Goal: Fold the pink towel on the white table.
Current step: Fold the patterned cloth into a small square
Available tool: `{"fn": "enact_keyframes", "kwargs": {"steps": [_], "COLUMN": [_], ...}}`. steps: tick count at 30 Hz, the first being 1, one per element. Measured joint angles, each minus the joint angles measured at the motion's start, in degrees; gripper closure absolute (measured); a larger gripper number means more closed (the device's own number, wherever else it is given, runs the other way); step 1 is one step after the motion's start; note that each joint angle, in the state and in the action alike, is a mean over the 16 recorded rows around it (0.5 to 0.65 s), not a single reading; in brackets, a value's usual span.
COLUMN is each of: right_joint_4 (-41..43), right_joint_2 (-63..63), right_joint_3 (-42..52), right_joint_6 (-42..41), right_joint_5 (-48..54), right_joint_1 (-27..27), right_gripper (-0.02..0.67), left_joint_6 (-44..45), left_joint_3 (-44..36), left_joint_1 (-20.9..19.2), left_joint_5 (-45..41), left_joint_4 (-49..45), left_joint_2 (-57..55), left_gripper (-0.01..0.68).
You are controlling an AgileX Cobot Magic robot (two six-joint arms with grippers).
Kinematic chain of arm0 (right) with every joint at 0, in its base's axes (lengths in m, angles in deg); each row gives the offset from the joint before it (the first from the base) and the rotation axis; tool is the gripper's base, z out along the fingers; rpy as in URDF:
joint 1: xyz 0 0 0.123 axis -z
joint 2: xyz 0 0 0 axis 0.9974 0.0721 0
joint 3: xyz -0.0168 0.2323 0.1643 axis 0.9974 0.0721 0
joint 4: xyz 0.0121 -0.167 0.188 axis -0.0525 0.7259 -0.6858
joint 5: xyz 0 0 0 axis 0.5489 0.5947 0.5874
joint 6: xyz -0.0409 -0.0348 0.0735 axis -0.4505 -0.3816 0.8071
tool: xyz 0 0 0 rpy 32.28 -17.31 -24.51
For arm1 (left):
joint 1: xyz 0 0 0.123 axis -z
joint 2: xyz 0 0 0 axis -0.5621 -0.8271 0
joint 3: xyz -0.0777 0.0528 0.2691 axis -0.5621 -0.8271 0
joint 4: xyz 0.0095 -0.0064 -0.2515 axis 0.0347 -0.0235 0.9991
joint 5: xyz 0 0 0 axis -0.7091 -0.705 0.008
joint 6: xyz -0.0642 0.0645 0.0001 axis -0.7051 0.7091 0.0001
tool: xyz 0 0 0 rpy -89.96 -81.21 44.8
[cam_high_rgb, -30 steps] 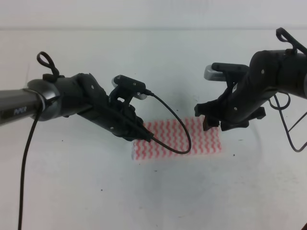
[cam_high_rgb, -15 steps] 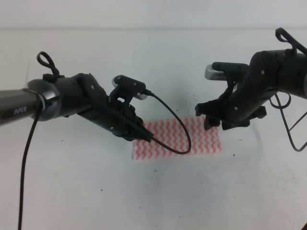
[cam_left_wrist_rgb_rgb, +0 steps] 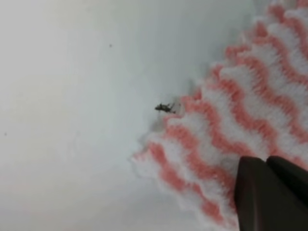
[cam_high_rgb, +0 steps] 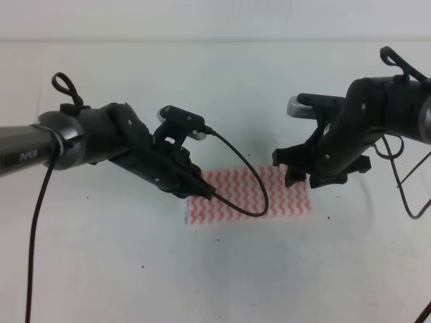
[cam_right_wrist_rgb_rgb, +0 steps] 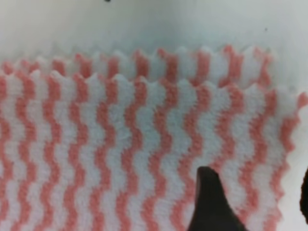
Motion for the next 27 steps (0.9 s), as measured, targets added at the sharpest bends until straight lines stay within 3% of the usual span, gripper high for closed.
{"fn": "enact_keyframes", "kwargs": {"steps": [21,27], "right_joint_4": [-1.77,-2.19], "right_joint_2": [2.6,2.99], "right_joint_3": [-0.05,-0.06], "right_joint_6": [0.0,-0.04], "right_joint_5": [-0.88,-1.35], "right_joint_1": [0.01,0.01], "right_gripper": [0.317,0.351], "left_joint_6": [0.0,-0.01], "left_joint_3": [-0.01,0.0], "left_joint_1": [-0.01,0.0], "left_joint_5": [-0.2,-0.21], "left_joint_4": [0.02,0.0], "left_joint_2": [0.02,0.0], "left_gripper": [0.677,0.677]}}
